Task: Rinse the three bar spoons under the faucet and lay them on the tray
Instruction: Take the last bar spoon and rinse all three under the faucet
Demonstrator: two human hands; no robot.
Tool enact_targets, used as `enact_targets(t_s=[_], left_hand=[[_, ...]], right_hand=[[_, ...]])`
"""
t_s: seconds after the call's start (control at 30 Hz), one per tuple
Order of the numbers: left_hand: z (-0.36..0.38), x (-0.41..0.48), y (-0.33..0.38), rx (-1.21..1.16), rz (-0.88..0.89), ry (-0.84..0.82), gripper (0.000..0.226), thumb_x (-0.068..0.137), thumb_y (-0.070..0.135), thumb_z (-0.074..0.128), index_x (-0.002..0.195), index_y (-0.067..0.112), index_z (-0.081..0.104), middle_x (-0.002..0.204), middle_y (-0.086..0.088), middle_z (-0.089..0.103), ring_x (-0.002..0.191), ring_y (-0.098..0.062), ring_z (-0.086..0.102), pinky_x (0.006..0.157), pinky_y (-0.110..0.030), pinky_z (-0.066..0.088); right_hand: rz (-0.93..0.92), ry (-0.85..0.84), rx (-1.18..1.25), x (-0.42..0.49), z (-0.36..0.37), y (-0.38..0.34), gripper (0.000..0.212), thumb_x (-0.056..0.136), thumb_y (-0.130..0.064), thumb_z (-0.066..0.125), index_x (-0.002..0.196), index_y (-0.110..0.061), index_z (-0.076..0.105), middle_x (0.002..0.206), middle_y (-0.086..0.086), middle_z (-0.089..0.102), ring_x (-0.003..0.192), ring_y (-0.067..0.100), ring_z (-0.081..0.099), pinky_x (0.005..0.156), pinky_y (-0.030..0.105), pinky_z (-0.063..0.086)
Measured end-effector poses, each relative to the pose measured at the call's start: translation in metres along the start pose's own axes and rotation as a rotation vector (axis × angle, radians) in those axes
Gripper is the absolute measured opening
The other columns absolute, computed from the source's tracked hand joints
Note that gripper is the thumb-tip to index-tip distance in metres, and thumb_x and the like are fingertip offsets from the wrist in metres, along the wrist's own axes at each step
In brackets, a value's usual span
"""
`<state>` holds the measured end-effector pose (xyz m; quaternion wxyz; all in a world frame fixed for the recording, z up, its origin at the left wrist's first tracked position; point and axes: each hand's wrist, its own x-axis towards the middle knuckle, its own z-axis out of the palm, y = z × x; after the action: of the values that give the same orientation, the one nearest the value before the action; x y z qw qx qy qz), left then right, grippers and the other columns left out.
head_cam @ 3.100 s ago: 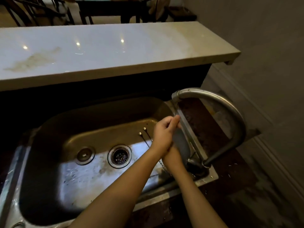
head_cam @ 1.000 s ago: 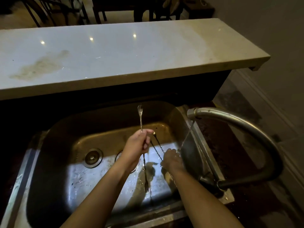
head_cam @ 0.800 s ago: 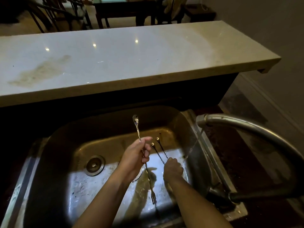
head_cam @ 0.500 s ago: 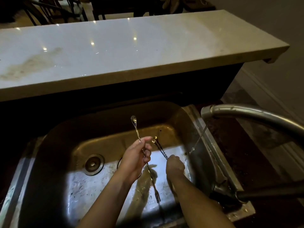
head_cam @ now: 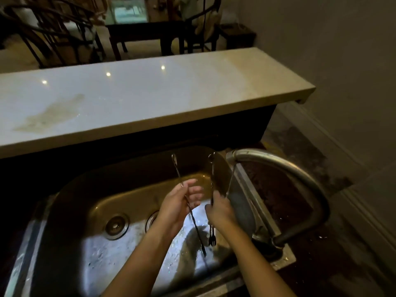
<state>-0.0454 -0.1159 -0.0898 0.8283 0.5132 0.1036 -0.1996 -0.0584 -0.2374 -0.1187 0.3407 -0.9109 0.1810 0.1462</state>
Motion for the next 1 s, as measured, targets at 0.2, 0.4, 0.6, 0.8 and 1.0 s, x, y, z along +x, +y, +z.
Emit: enact_targets(t_s=[0.2, 0.4, 0.6, 0.8, 1.0], left_hand=[[0.033, -0.007, 0.022, 0.049, 0.069, -0.058, 0.029, 0.099, 0.018, 0.031, 0.111, 0.013, 0.057, 0.100, -0.008, 0.068, 0.084, -0.016, 0.064, 0.071, -0.023, 0.053], [0.066, -0.009, 0.014, -0.059, 0.075, -0.141, 0.032, 0.099, 0.018, 0.030, 0.115, 0.004, 0.055, 0.079, -0.004, 0.058, 0.070, -0.014, 0.056, 0.070, -0.025, 0.049], [0.068, -0.007, -0.007, 0.122, 0.138, -0.105, 0.030, 0.099, 0.020, 0.031, 0.089, 0.012, 0.058, 0.065, 0.000, 0.038, 0.053, -0.009, 0.034, 0.057, -0.023, 0.038], [0.057, -0.007, -0.015, 0.150, 0.136, -0.169, 0.033, 0.099, 0.021, 0.032, 0.082, 0.016, 0.060, 0.057, 0.004, 0.037, 0.042, -0.004, 0.026, 0.044, -0.018, 0.023], [0.057, -0.017, -0.014, 0.117, 0.106, -0.341, 0.034, 0.098, 0.025, 0.032, 0.076, 0.015, 0.056, 0.048, 0.007, 0.042, 0.037, -0.002, 0.026, 0.039, -0.014, 0.025]], right_hand=[[-0.150, 0.045, 0.033, -0.044, -0.047, -0.028, 0.029, 0.094, -0.017, 0.045, 0.122, -0.018, 0.045, 0.105, 0.005, 0.057, 0.088, 0.020, 0.058, 0.065, 0.024, 0.044], [-0.048, 0.032, -0.034, -0.057, -0.046, -0.032, 0.037, 0.097, -0.016, 0.036, 0.133, -0.009, 0.039, 0.127, 0.016, 0.053, 0.113, 0.032, 0.054, 0.091, 0.040, 0.046], [-0.125, -0.025, -0.098, -0.066, -0.055, -0.010, 0.031, 0.095, -0.019, 0.046, 0.124, -0.011, 0.048, 0.118, 0.012, 0.058, 0.101, 0.026, 0.059, 0.086, 0.035, 0.048], [-0.151, 0.170, 0.209, -0.048, -0.105, -0.023, 0.020, 0.093, -0.040, 0.045, 0.108, -0.031, 0.054, 0.079, -0.018, 0.049, 0.072, 0.003, 0.051, 0.064, 0.023, 0.040], [-0.422, 0.173, 0.409, -0.034, -0.106, -0.047, 0.021, 0.091, -0.035, 0.052, 0.093, -0.016, 0.060, 0.084, 0.014, 0.067, 0.082, 0.025, 0.066, 0.075, 0.040, 0.055]])
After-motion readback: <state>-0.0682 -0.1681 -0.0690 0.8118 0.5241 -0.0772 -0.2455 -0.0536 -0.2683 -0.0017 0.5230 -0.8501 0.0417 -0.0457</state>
